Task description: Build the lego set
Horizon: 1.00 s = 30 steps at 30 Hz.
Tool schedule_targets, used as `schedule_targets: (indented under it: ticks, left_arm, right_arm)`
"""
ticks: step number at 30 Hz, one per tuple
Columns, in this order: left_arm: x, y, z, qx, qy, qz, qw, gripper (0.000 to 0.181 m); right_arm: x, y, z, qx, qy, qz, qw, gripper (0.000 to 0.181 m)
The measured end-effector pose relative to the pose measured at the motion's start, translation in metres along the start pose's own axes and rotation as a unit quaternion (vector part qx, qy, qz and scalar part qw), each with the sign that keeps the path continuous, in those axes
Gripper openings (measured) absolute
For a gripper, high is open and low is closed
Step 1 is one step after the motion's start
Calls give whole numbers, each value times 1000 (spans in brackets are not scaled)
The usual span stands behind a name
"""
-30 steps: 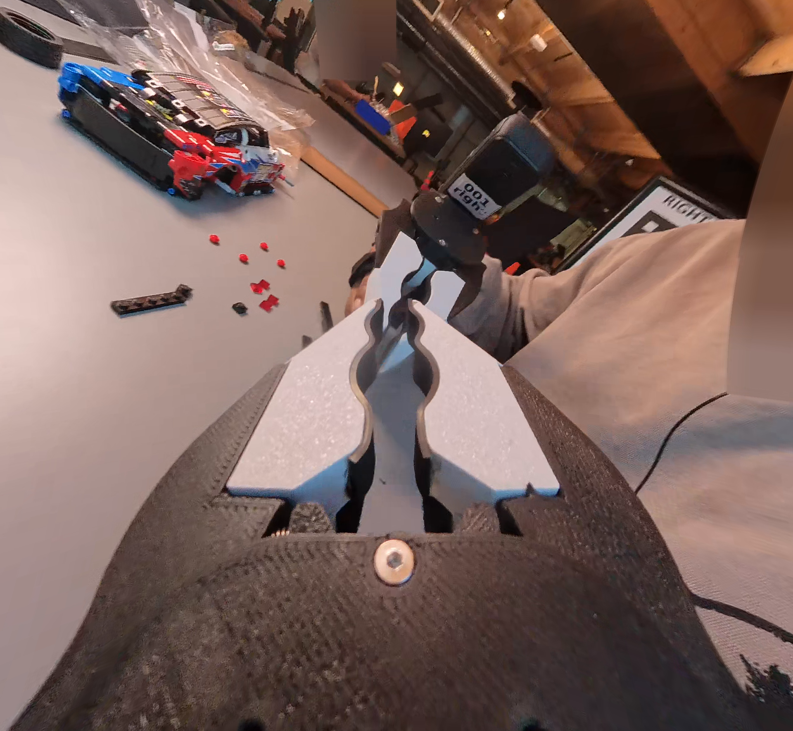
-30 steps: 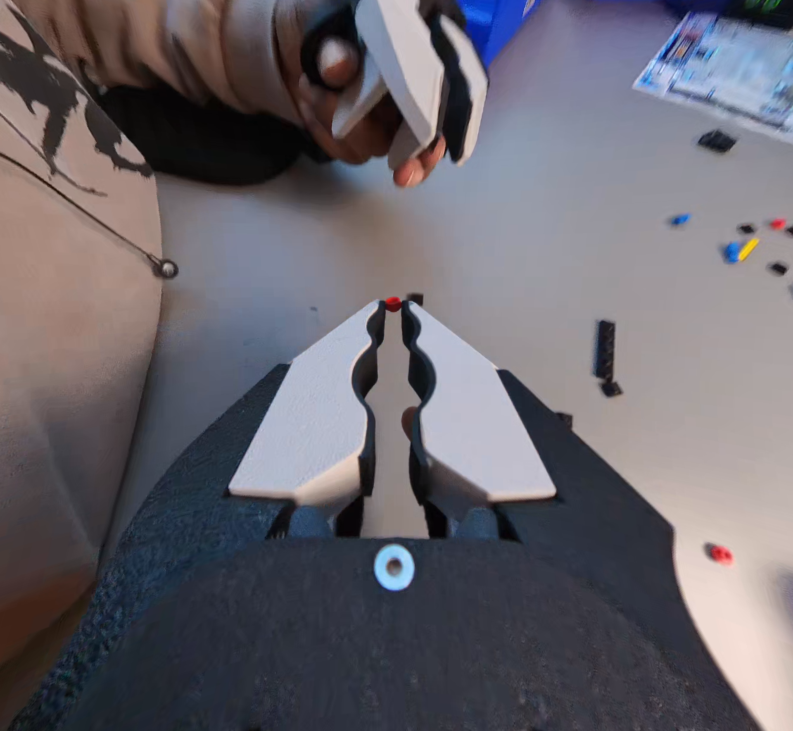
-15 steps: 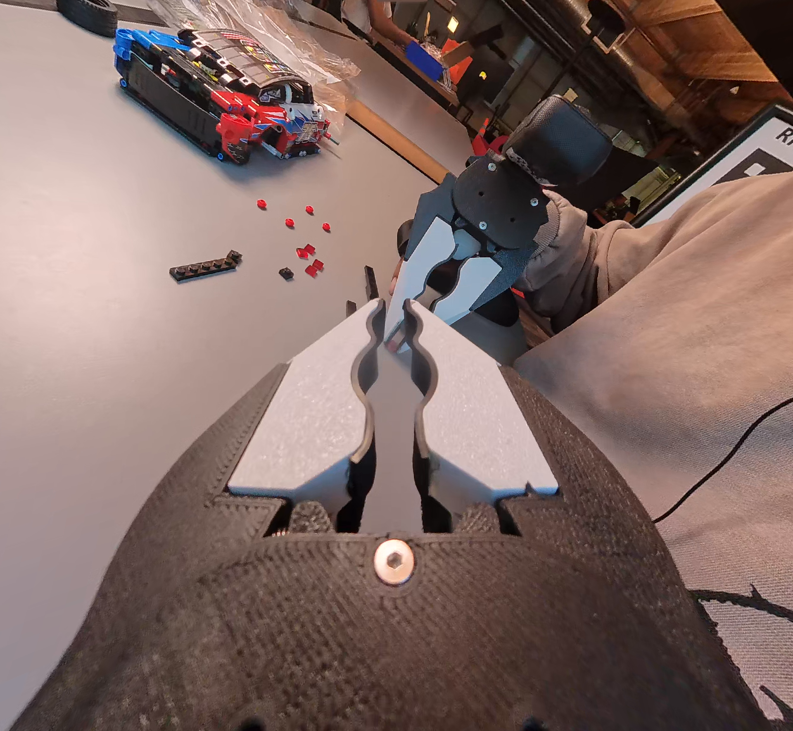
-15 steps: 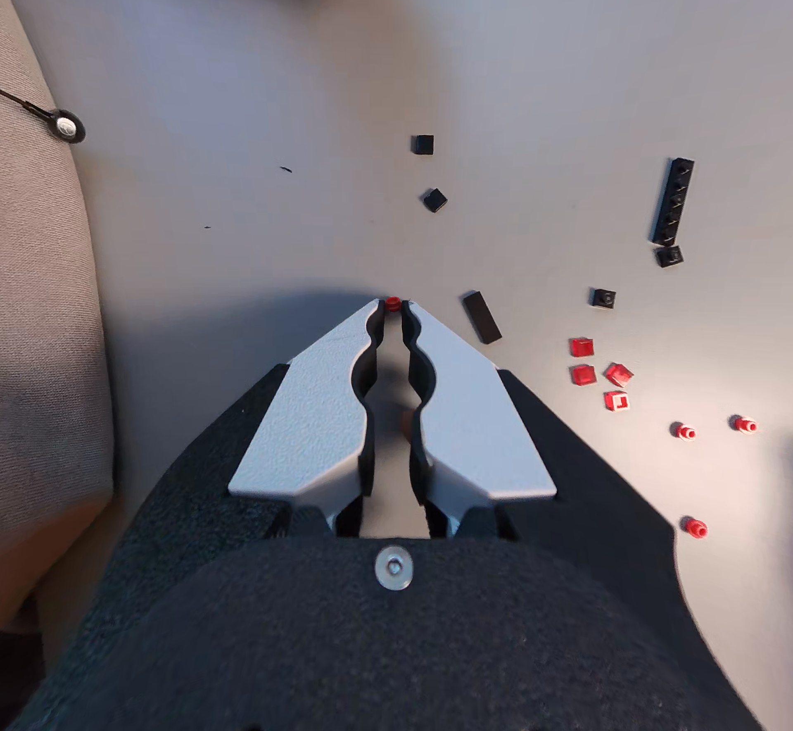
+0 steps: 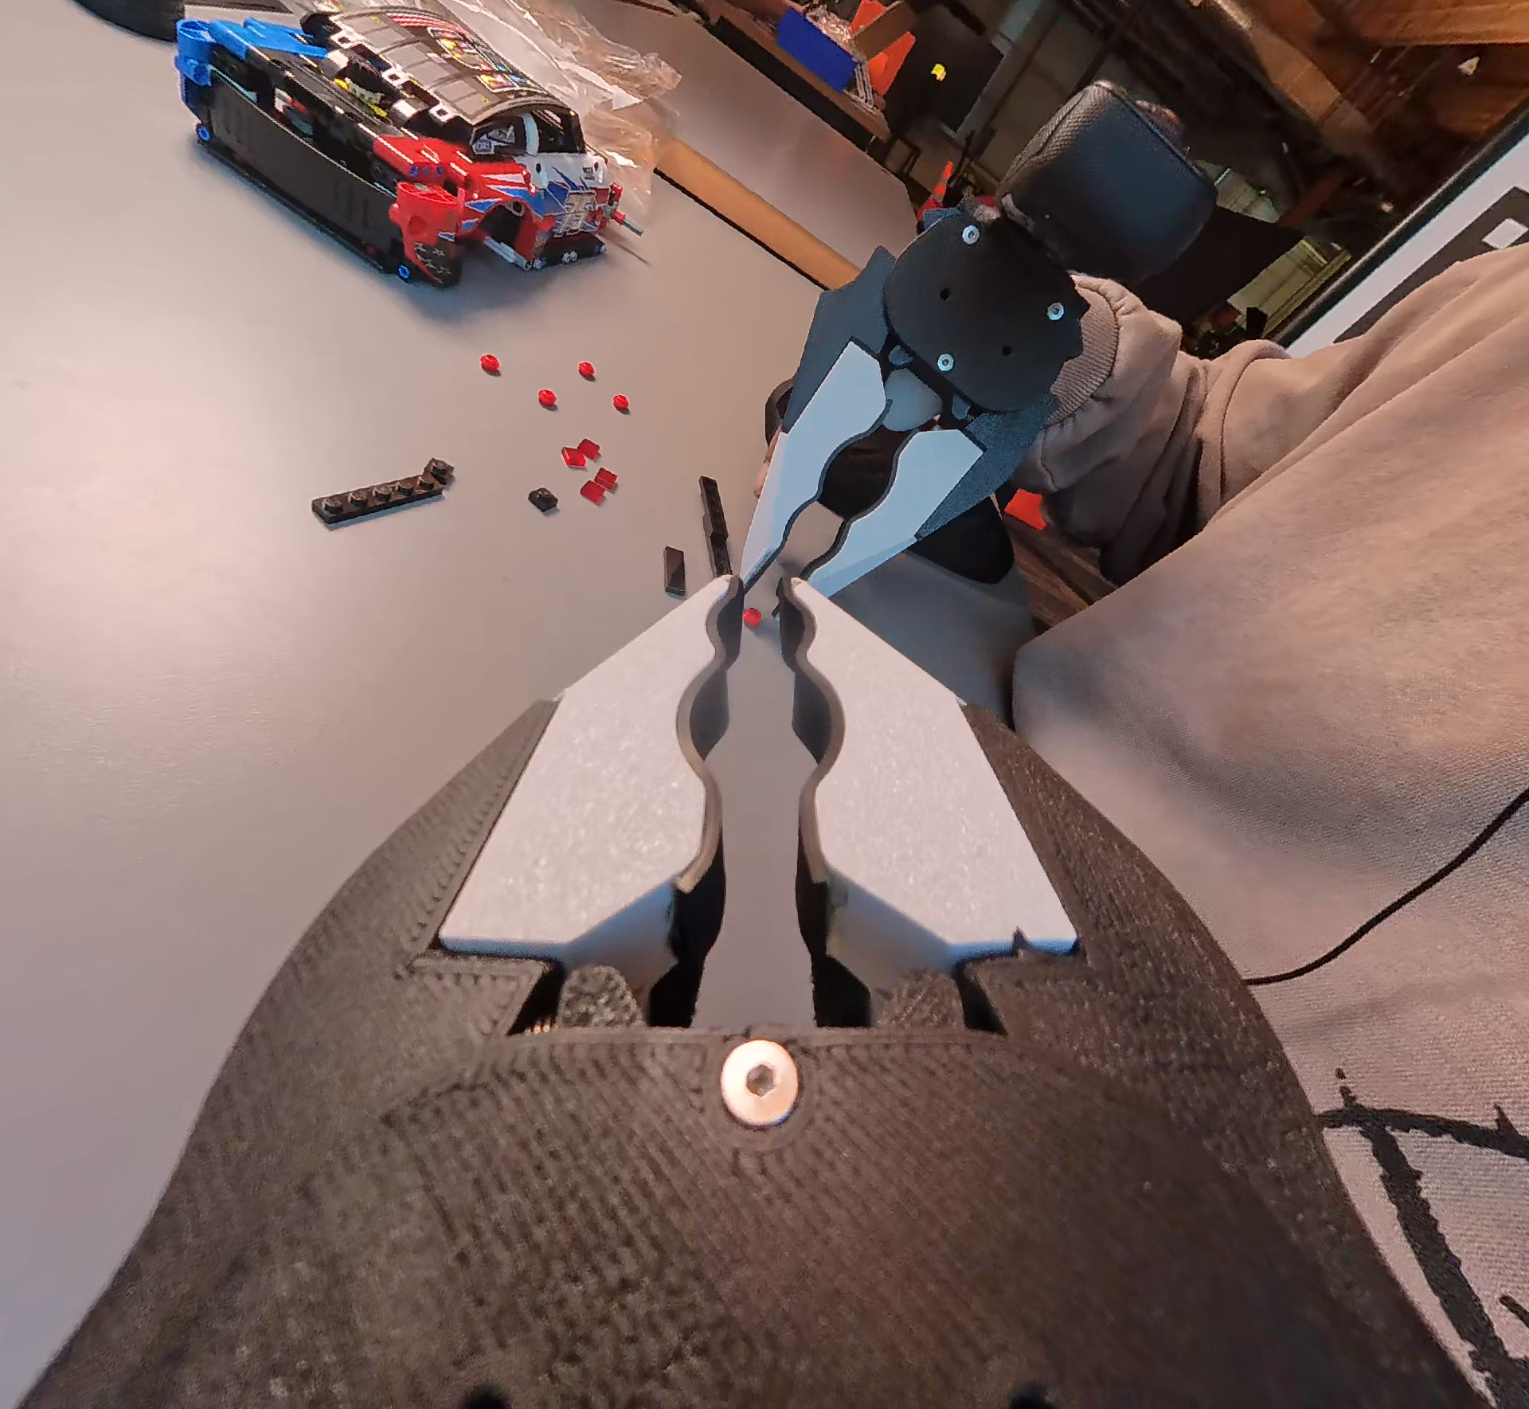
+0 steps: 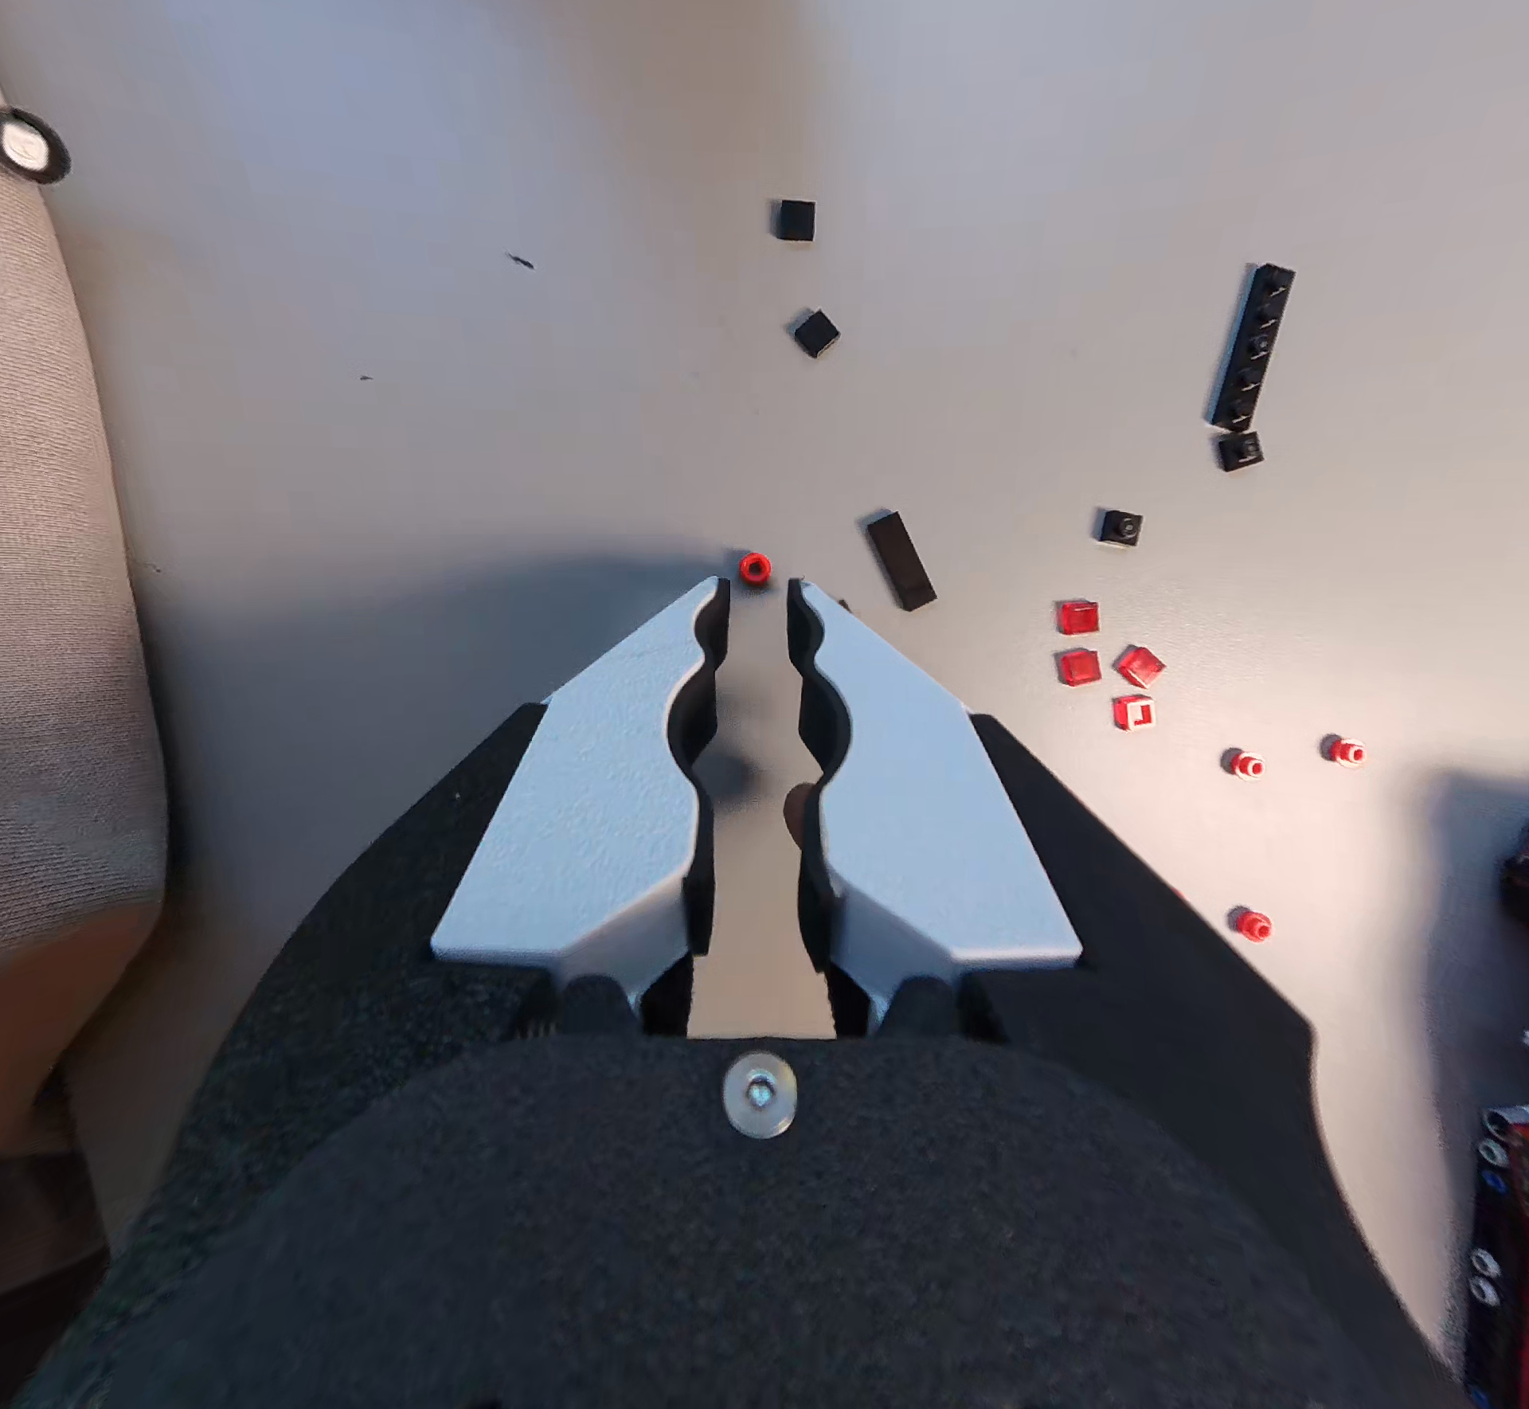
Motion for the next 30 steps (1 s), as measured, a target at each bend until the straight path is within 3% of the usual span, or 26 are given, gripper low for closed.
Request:
schedule_targets:
  ticks: [12, 20, 30]
  left_arm:
    - [-3, 3, 0, 14, -2, -1, 1000, 6]
    - [-2, 3, 2, 12, -8, 2, 1000, 6]
    - [3, 2, 7, 39, -43, -27, 998, 8]
  right_arm:
    - [5, 1, -6, -9, -12, -8, 1000, 4]
    - [-39, 36, 15, -1, 5, 31, 999, 4]
    - [-19, 30, 10, -77, -8, -1, 997, 4]
Point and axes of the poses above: each gripper's, where its closed fingertips meet, x out along the fingers, z out of its underside, y = z × x across the jaws, the point moved 10 cm from there along -x, back along the fingers, and after that the axes turned 7 degrees about x, right-handed, at the moved point
